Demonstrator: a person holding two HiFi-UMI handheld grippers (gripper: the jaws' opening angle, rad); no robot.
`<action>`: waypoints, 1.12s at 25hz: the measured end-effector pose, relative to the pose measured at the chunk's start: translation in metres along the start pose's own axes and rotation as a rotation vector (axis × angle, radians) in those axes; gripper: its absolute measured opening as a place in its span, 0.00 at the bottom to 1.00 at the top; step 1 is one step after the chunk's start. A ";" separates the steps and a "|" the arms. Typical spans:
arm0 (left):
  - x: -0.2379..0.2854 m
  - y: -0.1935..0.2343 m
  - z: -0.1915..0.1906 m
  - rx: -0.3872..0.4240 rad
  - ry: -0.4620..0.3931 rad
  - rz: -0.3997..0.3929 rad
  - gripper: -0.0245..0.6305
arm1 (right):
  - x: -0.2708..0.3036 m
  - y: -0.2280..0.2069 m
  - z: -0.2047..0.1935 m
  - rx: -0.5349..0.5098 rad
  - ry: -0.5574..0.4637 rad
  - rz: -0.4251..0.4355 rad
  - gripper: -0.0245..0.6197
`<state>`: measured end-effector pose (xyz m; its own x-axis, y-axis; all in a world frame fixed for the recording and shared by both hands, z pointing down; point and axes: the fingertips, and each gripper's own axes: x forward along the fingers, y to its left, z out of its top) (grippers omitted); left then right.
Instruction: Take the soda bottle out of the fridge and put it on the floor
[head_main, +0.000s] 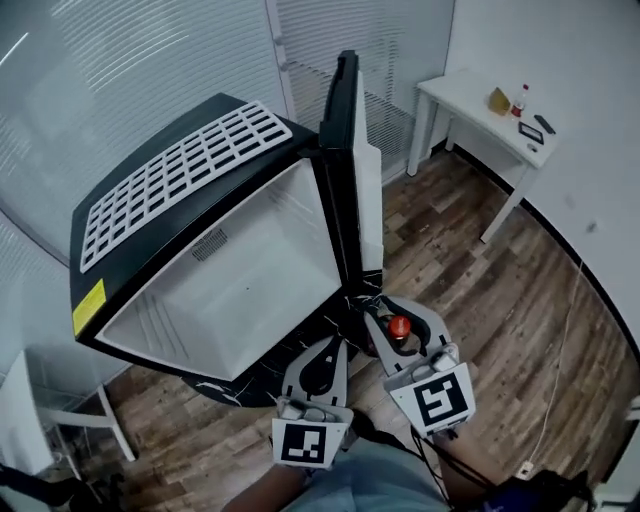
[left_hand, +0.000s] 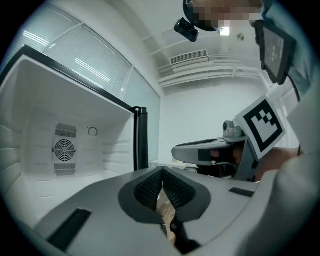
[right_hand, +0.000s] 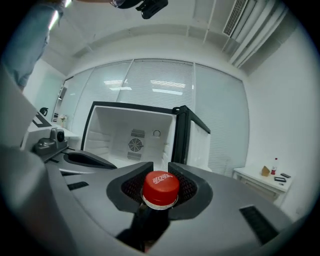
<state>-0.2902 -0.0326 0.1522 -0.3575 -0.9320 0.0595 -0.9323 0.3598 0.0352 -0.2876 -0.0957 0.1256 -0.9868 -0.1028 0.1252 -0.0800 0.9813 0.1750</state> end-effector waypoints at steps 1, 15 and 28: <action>0.004 -0.004 0.001 0.003 -0.002 -0.036 0.06 | -0.006 -0.006 -0.003 0.003 0.008 -0.041 0.20; 0.015 -0.097 -0.015 0.019 0.028 -0.520 0.06 | -0.144 -0.051 -0.050 0.123 0.142 -0.604 0.20; -0.008 -0.283 -0.017 0.042 0.038 -0.792 0.06 | -0.375 -0.066 -0.091 0.152 0.221 -0.990 0.20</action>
<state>-0.0231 -0.1265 0.1584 0.4147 -0.9075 0.0663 -0.9099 -0.4126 0.0438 0.1006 -0.1363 0.1556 -0.4217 -0.8903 0.1718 -0.8766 0.4487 0.1737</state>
